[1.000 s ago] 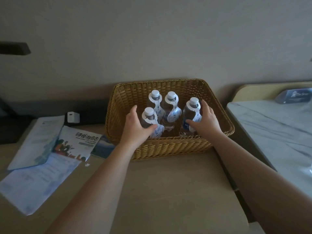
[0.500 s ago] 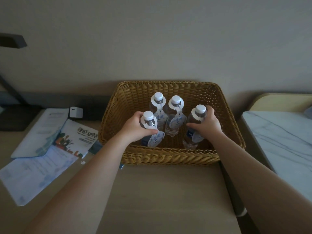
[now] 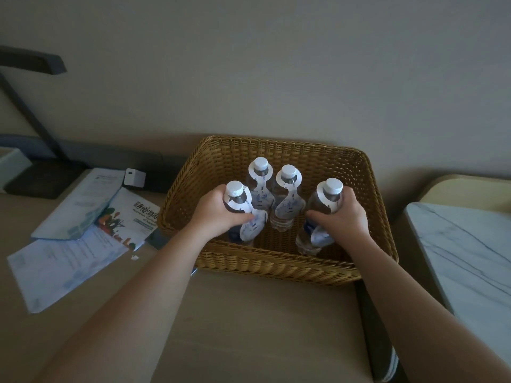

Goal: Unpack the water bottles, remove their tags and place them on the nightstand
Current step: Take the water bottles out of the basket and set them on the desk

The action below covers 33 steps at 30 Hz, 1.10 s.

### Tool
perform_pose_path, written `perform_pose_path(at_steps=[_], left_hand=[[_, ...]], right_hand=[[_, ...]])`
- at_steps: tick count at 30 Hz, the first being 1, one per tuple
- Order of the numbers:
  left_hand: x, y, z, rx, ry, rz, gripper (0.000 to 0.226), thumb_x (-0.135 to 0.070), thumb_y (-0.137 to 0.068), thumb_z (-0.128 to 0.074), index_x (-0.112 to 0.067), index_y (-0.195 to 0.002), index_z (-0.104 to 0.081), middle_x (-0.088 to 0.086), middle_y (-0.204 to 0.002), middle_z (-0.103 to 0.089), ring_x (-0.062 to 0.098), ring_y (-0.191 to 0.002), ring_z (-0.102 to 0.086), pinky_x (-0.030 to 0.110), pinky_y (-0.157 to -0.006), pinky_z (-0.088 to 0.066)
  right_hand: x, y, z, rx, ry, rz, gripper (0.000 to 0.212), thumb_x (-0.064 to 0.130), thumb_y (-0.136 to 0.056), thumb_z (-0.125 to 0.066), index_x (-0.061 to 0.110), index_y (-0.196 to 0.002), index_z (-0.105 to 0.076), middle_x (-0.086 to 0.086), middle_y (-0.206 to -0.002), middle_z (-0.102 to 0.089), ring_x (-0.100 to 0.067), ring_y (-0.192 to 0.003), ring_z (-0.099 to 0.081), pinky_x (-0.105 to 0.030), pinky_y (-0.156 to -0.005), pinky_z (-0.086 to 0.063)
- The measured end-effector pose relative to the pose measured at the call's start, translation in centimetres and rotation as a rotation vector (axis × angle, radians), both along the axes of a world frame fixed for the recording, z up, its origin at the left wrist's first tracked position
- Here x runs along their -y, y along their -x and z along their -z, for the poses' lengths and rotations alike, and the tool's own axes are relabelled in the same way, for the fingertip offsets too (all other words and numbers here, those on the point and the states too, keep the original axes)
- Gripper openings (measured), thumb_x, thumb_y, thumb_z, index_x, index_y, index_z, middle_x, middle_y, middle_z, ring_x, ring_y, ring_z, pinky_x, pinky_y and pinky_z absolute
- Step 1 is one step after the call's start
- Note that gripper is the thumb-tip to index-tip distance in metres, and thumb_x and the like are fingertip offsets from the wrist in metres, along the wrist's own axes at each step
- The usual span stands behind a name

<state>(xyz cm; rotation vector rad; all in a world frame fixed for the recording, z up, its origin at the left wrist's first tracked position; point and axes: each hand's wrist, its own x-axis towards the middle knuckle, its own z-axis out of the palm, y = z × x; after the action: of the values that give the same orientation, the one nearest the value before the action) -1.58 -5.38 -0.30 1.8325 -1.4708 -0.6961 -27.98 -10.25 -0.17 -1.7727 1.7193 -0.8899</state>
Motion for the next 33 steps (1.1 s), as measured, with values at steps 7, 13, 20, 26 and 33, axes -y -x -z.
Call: perform_pose_path(at_steps=[7,13,20,26,33], left_hand=[[-2.5,-1.0,-5.8,-0.055,0.173,-0.147,0.062,-0.042,-0.064,-0.086,-0.028,-0.117,-0.057,-0.011,-0.111,-0.064,0.008,-0.101,-0.058,0.027,-0.08,-0.049],[-6.6,-4.3,-11.6,-0.047,0.286,-0.273,0.055,-0.044,-0.059,-0.088,-0.03,-0.106,-0.062,-0.02,-0.096,-0.065,-0.005,-0.087,-0.058,0.015,-0.062,-0.042],[-14.0,-10.4,-14.2,-0.098,0.35,-0.431,0.059,-0.042,-0.055,-0.087,-0.026,-0.107,-0.065,-0.012,-0.103,-0.071,0.009,-0.097,-0.066,0.04,-0.087,-0.055],[-19.8,-16.1,-13.2,-0.084,0.285,-0.49,0.056,-0.043,-0.052,-0.088,-0.032,-0.1,-0.062,-0.016,-0.099,-0.07,0.001,-0.092,-0.066,0.036,-0.086,-0.055],[-24.0,-21.2,-5.7,-0.077,0.117,-0.572,0.06,-0.037,-0.06,-0.089,-0.026,-0.11,-0.057,-0.013,-0.101,-0.066,0.011,-0.098,-0.063,0.04,-0.087,-0.054]], right_hand=[[-1.8,-1.7,-6.8,0.08,0.172,-0.109,0.06,0.041,-0.063,-0.083,0.032,-0.11,-0.045,0.023,-0.092,-0.051,-0.003,-0.085,-0.054,-0.02,-0.067,-0.041],[-4.4,-6.2,-12.1,0.279,0.184,-0.237,0.061,0.04,-0.062,-0.084,0.03,-0.114,-0.054,0.012,-0.1,-0.066,-0.006,-0.091,-0.065,-0.036,-0.079,-0.056],[-8.6,-14.4,-13.7,0.392,0.112,-0.455,0.058,0.035,-0.068,-0.083,0.028,-0.117,-0.054,0.005,-0.106,-0.067,-0.014,-0.096,-0.066,-0.046,-0.082,-0.057],[-11.3,-21.7,-12.9,0.385,0.053,-0.611,0.057,0.032,-0.069,-0.083,0.025,-0.117,-0.053,0.005,-0.107,-0.067,-0.014,-0.097,-0.066,-0.042,-0.082,-0.057],[-13.7,-29.3,-6.2,0.244,-0.008,-0.653,0.061,0.036,-0.064,-0.085,0.026,-0.113,-0.05,0.015,-0.096,-0.061,-0.006,-0.088,-0.061,-0.028,-0.069,-0.054]])
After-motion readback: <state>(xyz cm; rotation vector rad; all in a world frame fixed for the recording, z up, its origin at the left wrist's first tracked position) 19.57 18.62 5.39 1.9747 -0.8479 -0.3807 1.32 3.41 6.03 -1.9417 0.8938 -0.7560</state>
